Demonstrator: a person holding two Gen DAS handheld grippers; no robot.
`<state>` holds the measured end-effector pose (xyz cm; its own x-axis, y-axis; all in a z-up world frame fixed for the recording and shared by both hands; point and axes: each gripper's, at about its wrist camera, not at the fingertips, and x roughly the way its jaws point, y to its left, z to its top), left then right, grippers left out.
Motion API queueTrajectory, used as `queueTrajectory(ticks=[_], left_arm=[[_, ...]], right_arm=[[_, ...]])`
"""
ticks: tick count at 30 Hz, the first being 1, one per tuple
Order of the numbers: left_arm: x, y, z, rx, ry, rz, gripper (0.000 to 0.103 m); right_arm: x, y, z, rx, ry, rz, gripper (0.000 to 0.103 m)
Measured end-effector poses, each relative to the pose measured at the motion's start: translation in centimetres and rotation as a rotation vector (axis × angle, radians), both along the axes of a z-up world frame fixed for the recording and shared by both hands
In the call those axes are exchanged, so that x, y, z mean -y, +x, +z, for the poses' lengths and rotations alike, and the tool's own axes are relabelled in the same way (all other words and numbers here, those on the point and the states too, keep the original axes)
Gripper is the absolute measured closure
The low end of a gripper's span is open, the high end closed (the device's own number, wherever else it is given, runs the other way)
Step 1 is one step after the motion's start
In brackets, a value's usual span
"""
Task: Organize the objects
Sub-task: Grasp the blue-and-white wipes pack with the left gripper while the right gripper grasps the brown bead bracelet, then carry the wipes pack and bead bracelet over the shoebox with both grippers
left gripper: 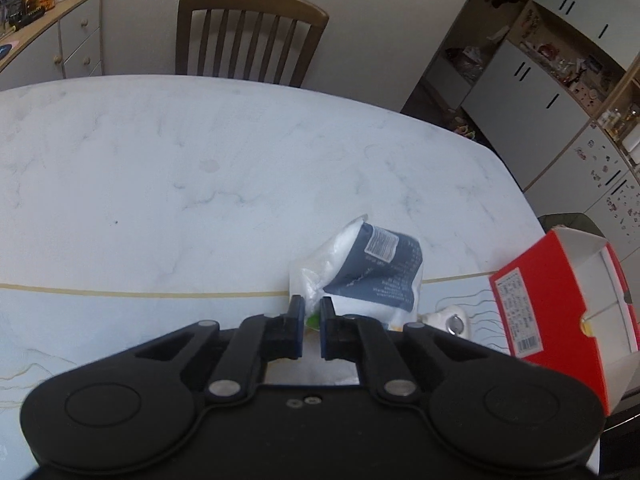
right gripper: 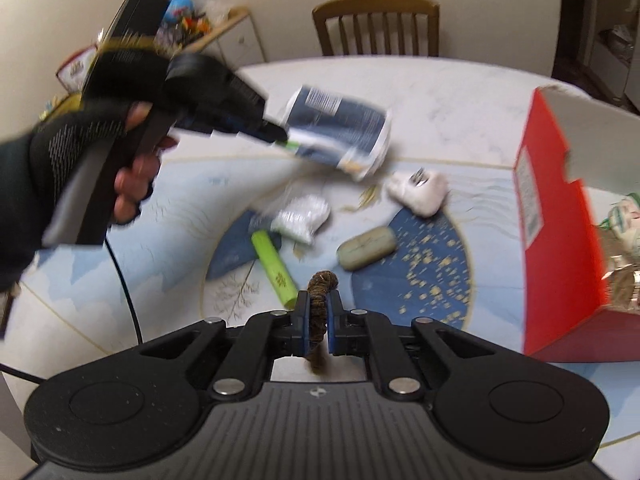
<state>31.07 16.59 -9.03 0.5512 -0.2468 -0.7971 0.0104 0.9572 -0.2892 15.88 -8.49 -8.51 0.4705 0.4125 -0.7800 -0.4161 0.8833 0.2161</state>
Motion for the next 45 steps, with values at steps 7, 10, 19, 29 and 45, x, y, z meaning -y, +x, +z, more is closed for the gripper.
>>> queueTrajectory(ticks=[7, 10, 19, 29, 45], left_arm=[[0.2, -2.6, 2.3, 0.041, -0.048, -0.018, 0.101], [1.0, -3.7, 3.5, 0.058, -0.039, -0.046, 0.101], [3.9, -6.4, 7.2, 0.090, -0.087, -0.083, 0.102], [10.0, -7.6, 11.1, 0.136, -0.130, -0.126, 0.102], [22.7, -5.6, 10.9, 0.117, -0.140, -0.238, 0.102]], right_arm=[[3.4, -0.3, 3.3, 0.067, 0.053, -0.074, 0.096], [4.9, -0.2, 4.5, 0.098, 0.066, -0.104, 0.096], [10.6, 0.7, 7.9, 0.184, 0.092, -0.173, 0.096], [18.1, 2.1, 9.7, 0.232, 0.075, -0.228, 0.096], [27.7, 5.2, 7.8, 0.225, 0.010, -0.301, 0.096]])
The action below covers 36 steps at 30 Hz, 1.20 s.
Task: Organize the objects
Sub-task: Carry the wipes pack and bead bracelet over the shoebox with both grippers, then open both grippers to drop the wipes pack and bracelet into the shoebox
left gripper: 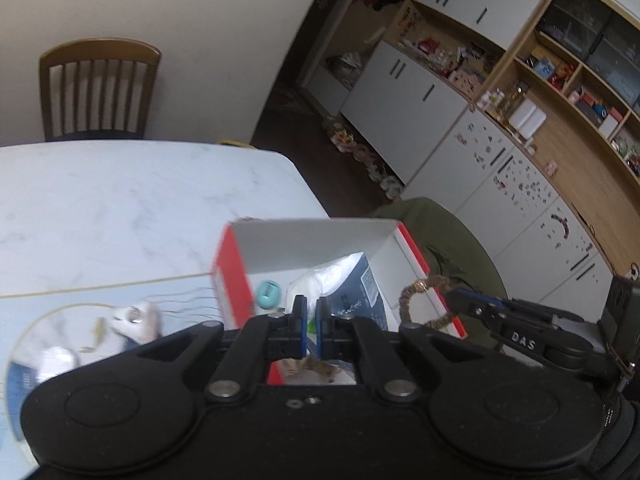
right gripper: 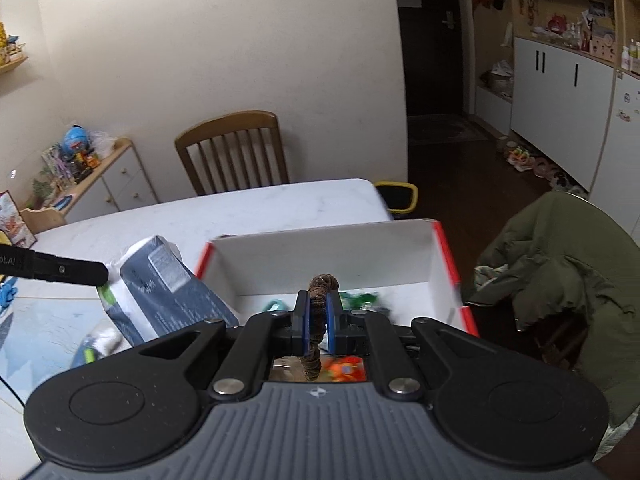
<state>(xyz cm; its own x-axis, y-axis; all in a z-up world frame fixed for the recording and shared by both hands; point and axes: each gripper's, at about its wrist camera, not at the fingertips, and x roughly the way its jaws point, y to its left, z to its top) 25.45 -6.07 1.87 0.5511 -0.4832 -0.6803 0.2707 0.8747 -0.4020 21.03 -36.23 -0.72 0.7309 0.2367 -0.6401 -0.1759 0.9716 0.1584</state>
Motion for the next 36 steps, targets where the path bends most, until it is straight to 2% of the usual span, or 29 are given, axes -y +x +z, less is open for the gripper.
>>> queueTrajectory(ticks=[6, 17, 26, 36], left_arm=[[3.7, 0.9, -2.4, -0.052, 0.019, -0.029, 0.102], [8.3, 3.3, -6.2, -0.108, 0.093, -0.044, 0.102], [10.2, 4.8, -8.6, -0.138, 0.147, -0.042, 0.102], [11.2, 5.4, -10.9, -0.188, 0.200, -0.051, 0.101]], right_arm=[[2.0, 1.4, -1.8, -0.033, -0.008, -0.002, 0.096], [3.1, 3.2, -5.1, -0.110, -0.031, 0.037, 0.095], [3.3, 4.5, -7.3, -0.160, -0.080, 0.070, 0.095], [3.5, 4.4, -8.2, -0.161, -0.120, 0.111, 0.095]])
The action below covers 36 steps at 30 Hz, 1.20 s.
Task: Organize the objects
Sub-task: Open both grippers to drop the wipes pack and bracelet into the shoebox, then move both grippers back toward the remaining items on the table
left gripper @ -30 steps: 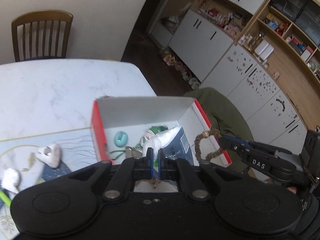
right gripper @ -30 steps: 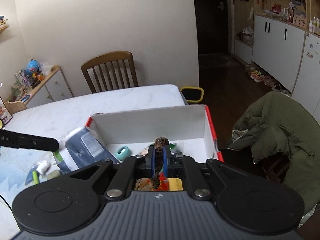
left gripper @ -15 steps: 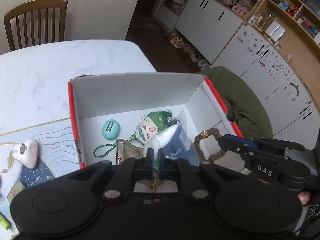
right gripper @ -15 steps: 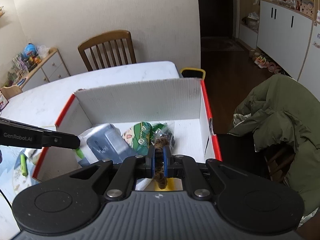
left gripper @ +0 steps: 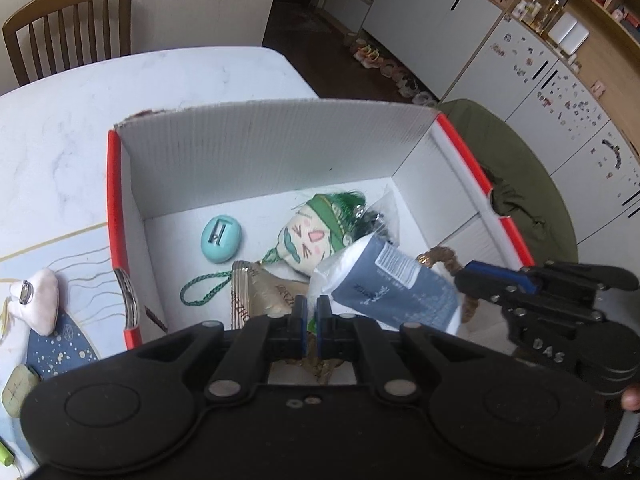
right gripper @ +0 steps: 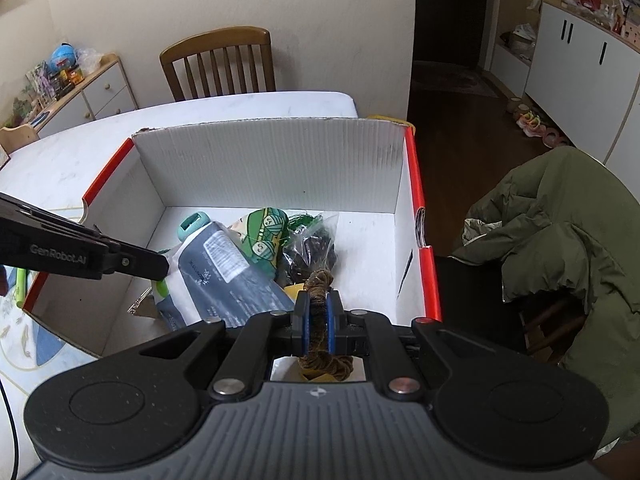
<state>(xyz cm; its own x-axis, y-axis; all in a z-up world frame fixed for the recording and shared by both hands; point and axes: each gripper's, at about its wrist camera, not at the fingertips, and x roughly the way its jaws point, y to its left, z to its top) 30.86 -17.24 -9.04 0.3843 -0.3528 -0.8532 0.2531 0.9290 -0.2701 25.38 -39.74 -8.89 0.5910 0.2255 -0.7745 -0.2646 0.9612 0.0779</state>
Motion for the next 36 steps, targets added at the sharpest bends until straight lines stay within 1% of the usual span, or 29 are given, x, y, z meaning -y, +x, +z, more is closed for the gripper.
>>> queueTrajectory(ticks=[4, 6, 11, 13, 14, 16, 18, 21, 23, 25, 29, 31, 33, 35, 36], left_arm=[[0.0, 0.1, -0.6, -0.016, 0.005, -0.003, 0.098], [0.1, 0.1, -0.8, -0.016, 0.016, -0.001, 0.090], [0.0, -0.1, -1.0, -0.023, 0.030, -0.005, 0.076], [-0.1, -0.4, -0.9, -0.016, 0.029, -0.014, 0.074], [-0.1, -0.6, -0.8, -0.012, 0.029, -0.019, 0.070], [0.0, -0.9, -0.5, -0.003, 0.026, -0.025, 0.066], [0.0, -1.3, -0.1, 0.010, 0.019, -0.033, 0.058], [0.0, -1.9, 0.5, 0.032, 0.007, -0.043, 0.052], [-0.2, -2.3, 0.9, 0.042, -0.004, -0.046, 0.050], [-0.4, -2.8, 1.5, 0.055, -0.017, -0.048, 0.047], [-0.9, -4.0, 2.7, 0.100, -0.021, -0.052, 0.039], [-1.2, -4.6, 3.5, 0.127, -0.025, -0.054, 0.037], [-1.6, -5.2, 4.2, 0.149, -0.028, -0.052, 0.030], [-2.1, -5.8, 5.0, 0.176, -0.033, -0.049, 0.027], [-2.4, -6.1, 5.4, 0.187, -0.033, -0.047, 0.026]], right_arm=[[0.4, -0.2, 0.3, 0.007, 0.009, 0.016, 0.095], [0.5, -0.3, 0.5, 0.007, 0.010, 0.016, 0.095], [1.1, -0.7, 1.0, 0.011, 0.043, 0.006, 0.094], [1.1, -0.9, 1.2, 0.008, 0.040, 0.014, 0.093], [1.1, -1.0, 1.3, 0.009, 0.037, 0.018, 0.093], [1.0, -1.2, 1.4, 0.010, 0.030, 0.024, 0.093], [1.0, -1.5, 1.6, 0.013, 0.032, 0.024, 0.092], [0.9, -1.9, 2.0, 0.020, 0.041, 0.025, 0.087], [0.9, -2.3, 2.2, 0.026, 0.047, 0.026, 0.080], [0.7, -2.7, 2.6, 0.039, 0.048, 0.027, 0.076], [0.6, -3.6, 3.3, 0.054, 0.063, 0.031, 0.076], [0.4, -4.0, 3.7, 0.062, 0.073, 0.033, 0.075], [0.1, -4.5, 4.3, 0.070, 0.081, 0.033, 0.071], [-0.3, -5.1, 4.9, 0.092, 0.092, 0.032, 0.049], [-0.6, -5.4, 5.2, 0.105, 0.098, 0.036, 0.047]])
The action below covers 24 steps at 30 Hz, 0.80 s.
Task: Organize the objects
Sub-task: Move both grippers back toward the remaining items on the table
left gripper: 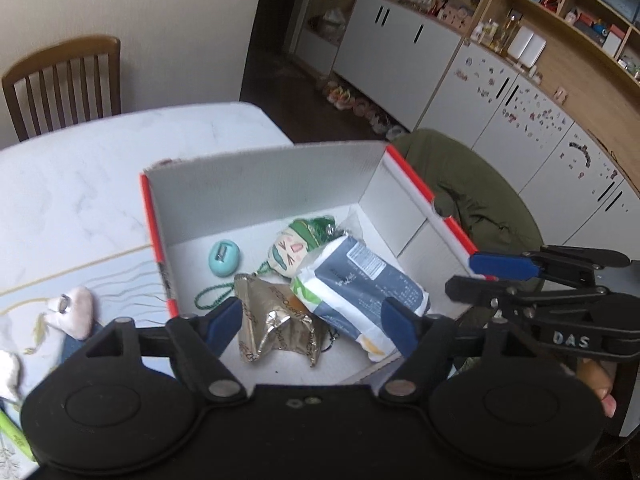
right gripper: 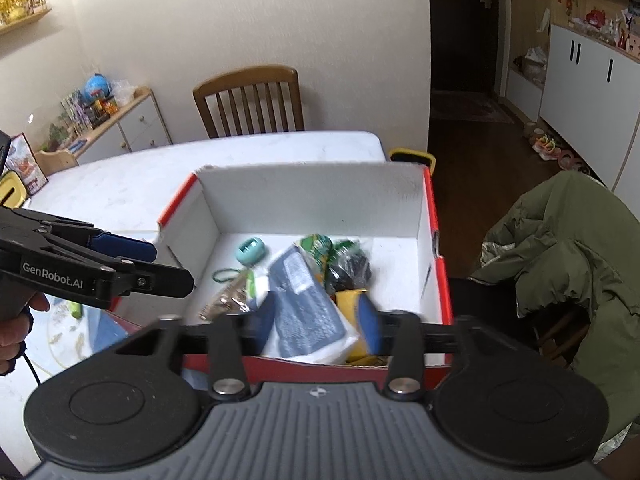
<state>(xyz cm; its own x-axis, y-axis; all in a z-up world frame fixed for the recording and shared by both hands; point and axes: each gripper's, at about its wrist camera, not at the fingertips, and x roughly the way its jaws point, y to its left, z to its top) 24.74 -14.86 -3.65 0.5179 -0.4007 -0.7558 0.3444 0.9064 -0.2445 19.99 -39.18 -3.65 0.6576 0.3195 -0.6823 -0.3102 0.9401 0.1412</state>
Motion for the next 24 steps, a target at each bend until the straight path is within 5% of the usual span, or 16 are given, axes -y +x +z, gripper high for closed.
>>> queueTrajectory(ticks=[14, 24], left_arm=[[-6.6, -4.0, 3.4, 0.106, -0.012, 0.055, 0.008], [-13.2, -5.1, 3.4, 0.106, -0.016, 0.107, 0.001]], right_arm=[[-5.3, -3.5, 2.9, 0.041, 0.079, 0.024, 0.024], [-11.3, -4.9, 3.1, 0.023, 0.070, 0.025, 0.018]])
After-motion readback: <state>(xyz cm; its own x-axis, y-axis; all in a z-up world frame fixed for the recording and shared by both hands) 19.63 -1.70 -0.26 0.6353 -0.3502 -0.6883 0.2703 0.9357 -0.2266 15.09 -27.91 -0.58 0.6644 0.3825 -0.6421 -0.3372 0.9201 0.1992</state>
